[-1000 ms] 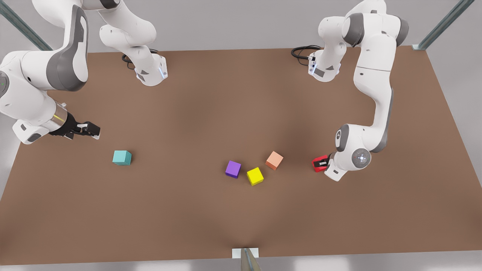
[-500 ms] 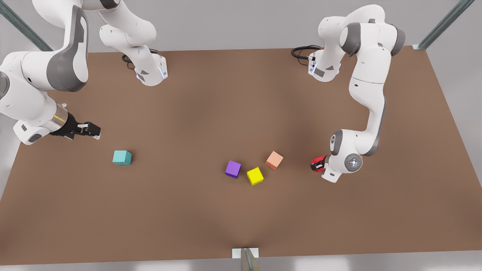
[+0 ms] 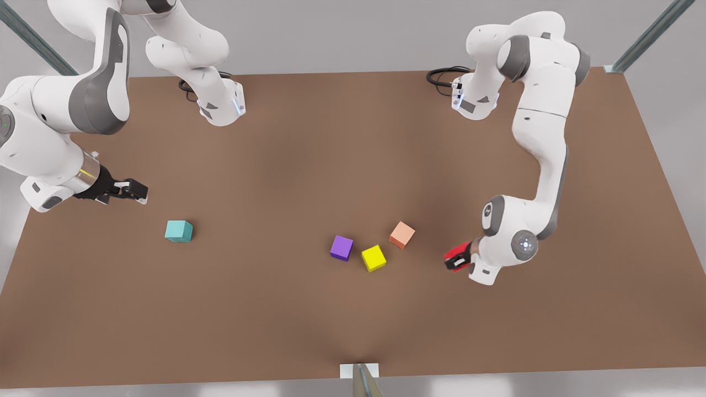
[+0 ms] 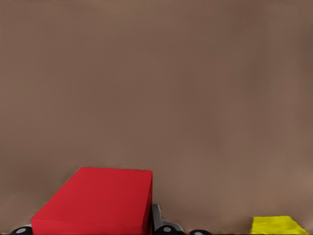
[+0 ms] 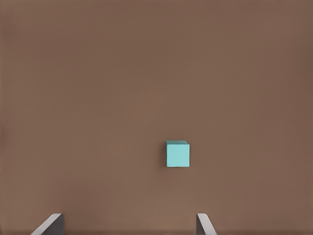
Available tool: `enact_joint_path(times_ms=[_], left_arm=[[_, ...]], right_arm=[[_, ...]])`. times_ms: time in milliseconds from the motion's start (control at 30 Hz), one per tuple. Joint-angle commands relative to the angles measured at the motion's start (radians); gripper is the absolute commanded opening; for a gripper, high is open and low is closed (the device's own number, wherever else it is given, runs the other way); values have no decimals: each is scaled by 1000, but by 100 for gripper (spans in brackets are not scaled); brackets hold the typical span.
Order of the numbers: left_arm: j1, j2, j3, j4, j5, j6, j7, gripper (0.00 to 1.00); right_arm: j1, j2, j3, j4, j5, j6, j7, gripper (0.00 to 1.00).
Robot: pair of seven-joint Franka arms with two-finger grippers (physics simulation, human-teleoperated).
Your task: Pick up red wooden cube and pass to hand red wooden cube and place in blue wooden cube
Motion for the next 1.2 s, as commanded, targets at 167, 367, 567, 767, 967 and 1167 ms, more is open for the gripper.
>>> enact_joint_path(times_ms=[167,367,567,767,967,1167], left_arm=[[-1,280,-418,397,-321,-123,1,58],[-33,372,-448,401,-617,-37,534,55],[-53,385,-456,401,-663,-2,643,56],[-53,417,-462,395,-757,-2,790,56],[-96,418,-468,400,-760,27,827,56],[-81,446,-479,394,-787,18,963,56]], right_arm=[[-27,102,-5,10,172,11,-377,100],[-61,465,25,46,1073,-106,-1125,100],[-42,605,30,158,1202,-23,-1801,100],[22,673,30,152,1416,-20,-2161,100],[99,677,30,142,1492,-23,-2247,100],[123,657,30,74,1524,-23,-2304,100]])
